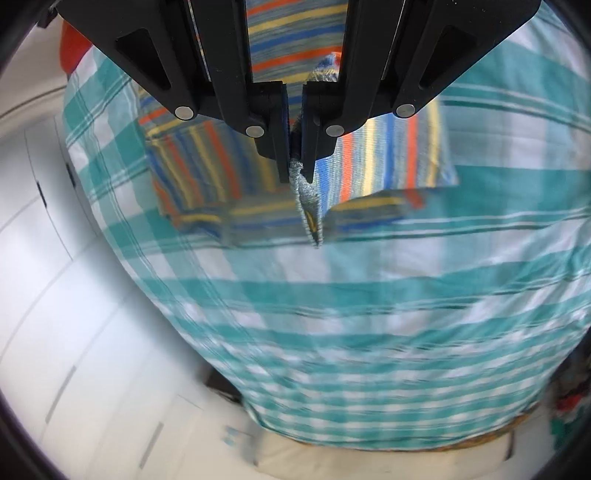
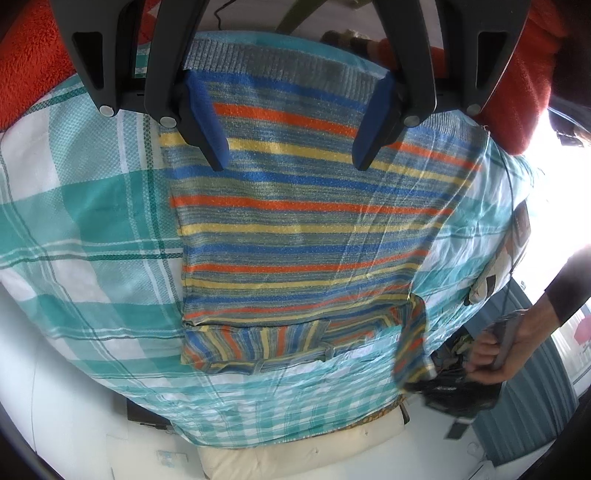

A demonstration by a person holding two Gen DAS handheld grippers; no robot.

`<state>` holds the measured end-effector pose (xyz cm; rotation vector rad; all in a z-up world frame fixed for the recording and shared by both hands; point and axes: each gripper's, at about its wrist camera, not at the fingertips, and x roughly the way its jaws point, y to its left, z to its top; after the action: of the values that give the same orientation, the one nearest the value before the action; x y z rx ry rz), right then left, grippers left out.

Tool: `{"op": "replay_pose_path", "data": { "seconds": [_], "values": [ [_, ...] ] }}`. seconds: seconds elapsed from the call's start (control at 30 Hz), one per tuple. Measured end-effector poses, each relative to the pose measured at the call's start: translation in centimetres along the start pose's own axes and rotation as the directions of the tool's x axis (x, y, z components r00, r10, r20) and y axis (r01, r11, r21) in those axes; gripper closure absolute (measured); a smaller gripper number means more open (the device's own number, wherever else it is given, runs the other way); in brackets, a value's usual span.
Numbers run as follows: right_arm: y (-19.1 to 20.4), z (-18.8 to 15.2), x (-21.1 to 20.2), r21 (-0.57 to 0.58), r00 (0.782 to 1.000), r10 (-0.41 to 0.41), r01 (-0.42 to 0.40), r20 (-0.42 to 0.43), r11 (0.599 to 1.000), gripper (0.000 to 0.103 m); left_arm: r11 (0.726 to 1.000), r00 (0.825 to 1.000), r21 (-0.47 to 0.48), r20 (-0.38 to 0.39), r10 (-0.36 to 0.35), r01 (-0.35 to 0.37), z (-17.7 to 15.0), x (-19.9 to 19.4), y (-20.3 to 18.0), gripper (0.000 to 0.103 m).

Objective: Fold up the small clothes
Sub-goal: 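Fold the held sleeve across the sweater body with the left gripper and release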

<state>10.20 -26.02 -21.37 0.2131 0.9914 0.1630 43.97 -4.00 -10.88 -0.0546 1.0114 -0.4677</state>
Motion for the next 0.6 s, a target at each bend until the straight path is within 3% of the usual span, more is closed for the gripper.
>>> {"op": "replay_pose_path", "data": {
  "seconds": [0.03,0.07,0.1,0.13,0.23,0.37,0.43,0.5,0.57,0.6],
  "values": [
    [-0.2,0.0,-0.1,0.005,1.000,0.000,0.000,0.001,1.000,0.034,1.000,0.999,-0.010,-0.033,-0.026,0.026,-0.4,2.3,-1.6,0.081],
    [-0.4,-0.1,-0.2,0.013,1.000,0.000,0.000,0.004,1.000,0.034,0.998,0.996,-0.031,-0.077,-0.054,0.052,-0.8,4.1,-2.4,0.049],
    [-0.8,-0.2,-0.4,0.022,1.000,-0.002,0.001,0.007,1.000,0.034,0.997,0.991,-0.058,-0.119,-0.066,0.059,-1.4,5.3,-3.1,0.036],
    [-1.0,-0.2,-0.5,0.029,1.000,-0.003,0.002,0.010,1.000,0.034,0.994,0.989,-0.088,-0.127,-0.074,0.063,-1.9,6.1,-3.2,0.033],
    [-1.9,-0.3,-1.2,0.056,0.999,-0.009,0.008,0.032,0.998,0.034,0.985,0.993,-0.153,-0.069,-0.095,0.084,-2.3,5.2,-1.8,0.032],
    [-3.6,-0.4,-0.9,0.122,1.000,-0.002,-0.001,0.023,0.992,0.034,0.979,0.999,-0.203,0.001,0.039,-0.038,-3.5,3.0,2.9,0.031],
    [-4.0,-0.3,-0.5,0.143,1.000,0.002,-0.005,0.017,0.990,0.034,0.980,0.995,-0.173,-0.034,0.095,-0.099,-5.0,4.0,4.2,0.030],
    [-4.0,0.0,-0.5,0.149,1.000,0.012,-0.014,0.014,0.989,0.034,0.975,0.980,-0.147,-0.129,0.149,-0.167,-7.8,5.8,5.7,0.031],
    [-3.8,1.1,-0.8,0.148,0.999,0.036,-0.037,0.005,0.988,0.034,0.978,0.969,-0.121,-0.197,0.146,-0.172,-11.0,6.6,7.0,0.047],
    [-3.7,2.2,-1.1,0.145,0.998,0.066,-0.065,0.001,0.987,0.034,0.983,0.976,-0.104,-0.169,0.134,-0.153,-11.8,5.6,7.0,0.047]
  ]
}}
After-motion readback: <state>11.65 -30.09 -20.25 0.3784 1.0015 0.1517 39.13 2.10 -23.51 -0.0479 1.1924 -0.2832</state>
